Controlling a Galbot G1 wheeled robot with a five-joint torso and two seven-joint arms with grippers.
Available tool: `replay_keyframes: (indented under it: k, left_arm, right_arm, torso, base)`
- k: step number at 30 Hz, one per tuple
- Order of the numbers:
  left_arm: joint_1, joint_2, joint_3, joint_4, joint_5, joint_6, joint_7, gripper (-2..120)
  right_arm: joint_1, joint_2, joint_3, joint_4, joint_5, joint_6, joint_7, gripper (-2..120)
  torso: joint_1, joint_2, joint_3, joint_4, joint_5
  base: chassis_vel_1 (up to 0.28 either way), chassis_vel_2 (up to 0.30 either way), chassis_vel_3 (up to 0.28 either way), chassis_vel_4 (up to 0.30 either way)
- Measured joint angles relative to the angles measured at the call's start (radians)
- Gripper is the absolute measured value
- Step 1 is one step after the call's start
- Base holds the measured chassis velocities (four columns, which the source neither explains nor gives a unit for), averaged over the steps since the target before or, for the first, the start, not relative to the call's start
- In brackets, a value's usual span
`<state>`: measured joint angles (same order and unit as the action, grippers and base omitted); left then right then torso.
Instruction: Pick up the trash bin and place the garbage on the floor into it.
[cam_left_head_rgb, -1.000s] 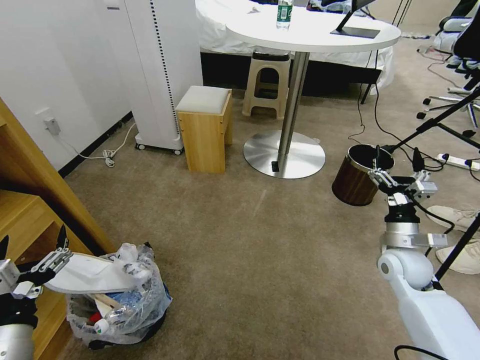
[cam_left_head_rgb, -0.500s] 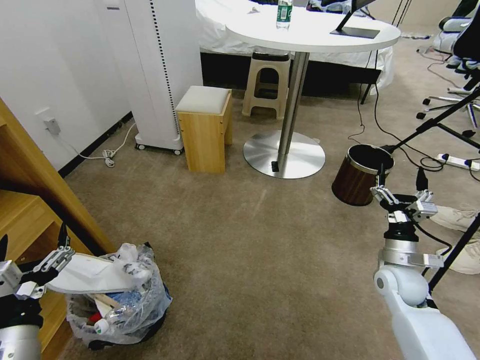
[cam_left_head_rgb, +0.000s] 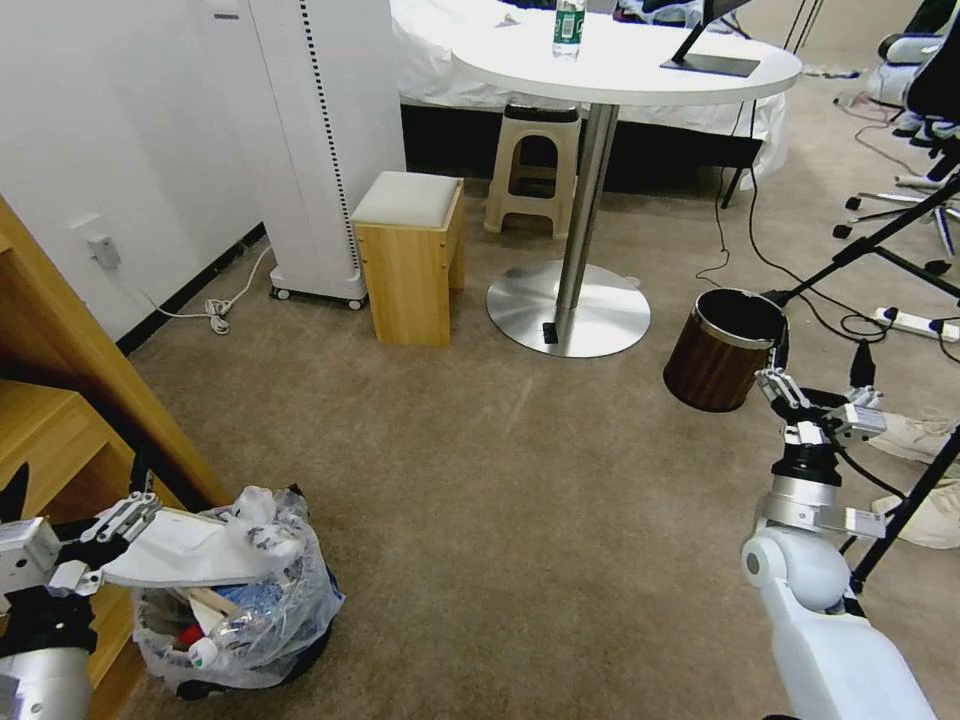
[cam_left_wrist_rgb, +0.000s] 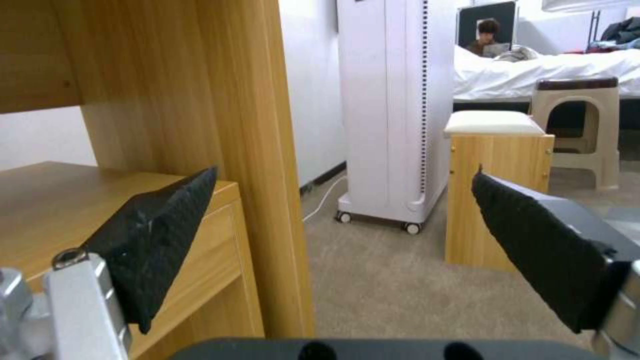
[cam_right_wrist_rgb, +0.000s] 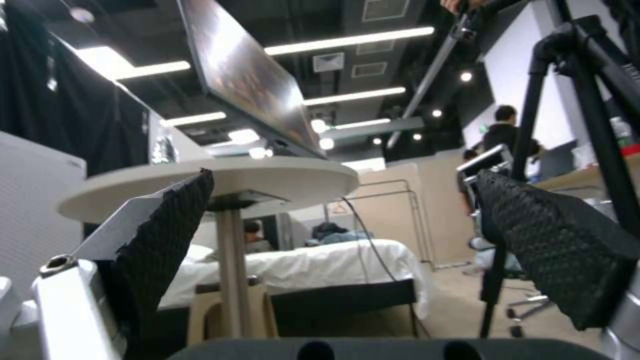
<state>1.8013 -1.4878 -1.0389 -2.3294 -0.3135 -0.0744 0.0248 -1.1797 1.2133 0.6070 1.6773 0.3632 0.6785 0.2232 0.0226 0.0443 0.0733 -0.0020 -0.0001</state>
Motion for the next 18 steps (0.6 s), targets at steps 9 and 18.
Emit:
replay_keyframes:
  k: [9,18]
  left_arm:
    - [-0.012,0.021,0.003,0.040,-0.023,0.007,0.005,100]
    - [-0.008,0.035,0.003,0.051,-0.048,0.022,0.015,100]
  right_arm:
    - [0.024,0.009,-0.021,-0.046,-0.112,-0.009,0.052,100]
    - [0.014,0.010,-0.046,-0.066,-0.127,-0.020,0.031,100]
  torso:
    - [0.000,0.000,0.000,0.0000,-0.0002]
    - [0.000,0.000,0.000,0.0002,0.0002]
  base:
    - [0.000,0.000,0.000,0.000]
    - [0.000,0.000,0.000,0.000]
